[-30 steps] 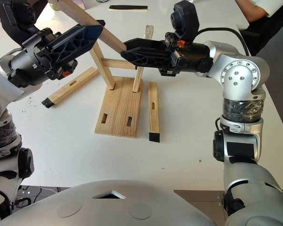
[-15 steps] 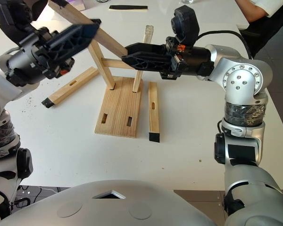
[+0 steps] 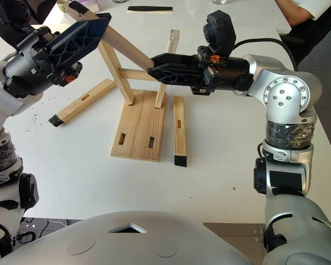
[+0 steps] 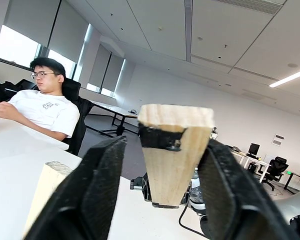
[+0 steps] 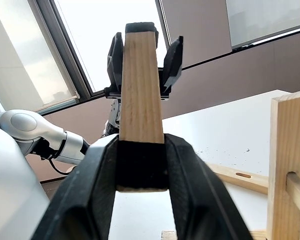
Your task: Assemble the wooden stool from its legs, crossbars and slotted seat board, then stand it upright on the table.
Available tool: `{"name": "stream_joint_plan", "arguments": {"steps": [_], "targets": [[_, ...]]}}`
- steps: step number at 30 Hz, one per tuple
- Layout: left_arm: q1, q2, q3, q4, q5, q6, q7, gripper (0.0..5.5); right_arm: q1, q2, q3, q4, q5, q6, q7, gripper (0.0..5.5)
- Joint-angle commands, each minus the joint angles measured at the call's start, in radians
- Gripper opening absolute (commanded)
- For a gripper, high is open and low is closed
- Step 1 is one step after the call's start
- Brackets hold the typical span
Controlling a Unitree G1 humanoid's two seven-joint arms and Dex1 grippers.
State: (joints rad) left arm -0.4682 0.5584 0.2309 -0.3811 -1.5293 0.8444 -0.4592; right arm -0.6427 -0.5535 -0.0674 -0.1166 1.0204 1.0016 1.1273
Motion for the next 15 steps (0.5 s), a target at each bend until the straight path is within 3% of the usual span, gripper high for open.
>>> {"name": "stream_joint_plan", "arguments": {"steps": [1, 4, 9, 10, 15], "targets": [[-0.01, 0.005, 0.01, -0.016, -0.005, -0.008, -0.001, 1.65, 0.001, -0.011, 0.013, 0.002, -0.016, -0.003, 0.009, 1.32], [-0.016, 0.006, 0.017, -0.021, -0.004, -0.018, -0.007, 1.3, 0.01, -0.021, 0.027, 0.011, -0.037, -0.012, 0.021, 1.32], [-0.011, 0.009, 0.021, -0.016, 0.037, -0.032, -0.028, 1.3, 0.015, -0.022, 0.027, 0.017, -0.05, -0.028, 0.014, 1.32], [-0.007, 0.008, 0.021, -0.013, 0.051, -0.035, -0.031, 1.3, 0.017, -0.019, 0.025, 0.018, -0.057, -0.043, 0.014, 1.7], [0.044, 0.033, 0.018, 0.002, 0.162, -0.058, -0.08, 1.3, 0.069, -0.01, 0.026, 0.007, -0.153, -0.148, -0.032, 2.31]]}}
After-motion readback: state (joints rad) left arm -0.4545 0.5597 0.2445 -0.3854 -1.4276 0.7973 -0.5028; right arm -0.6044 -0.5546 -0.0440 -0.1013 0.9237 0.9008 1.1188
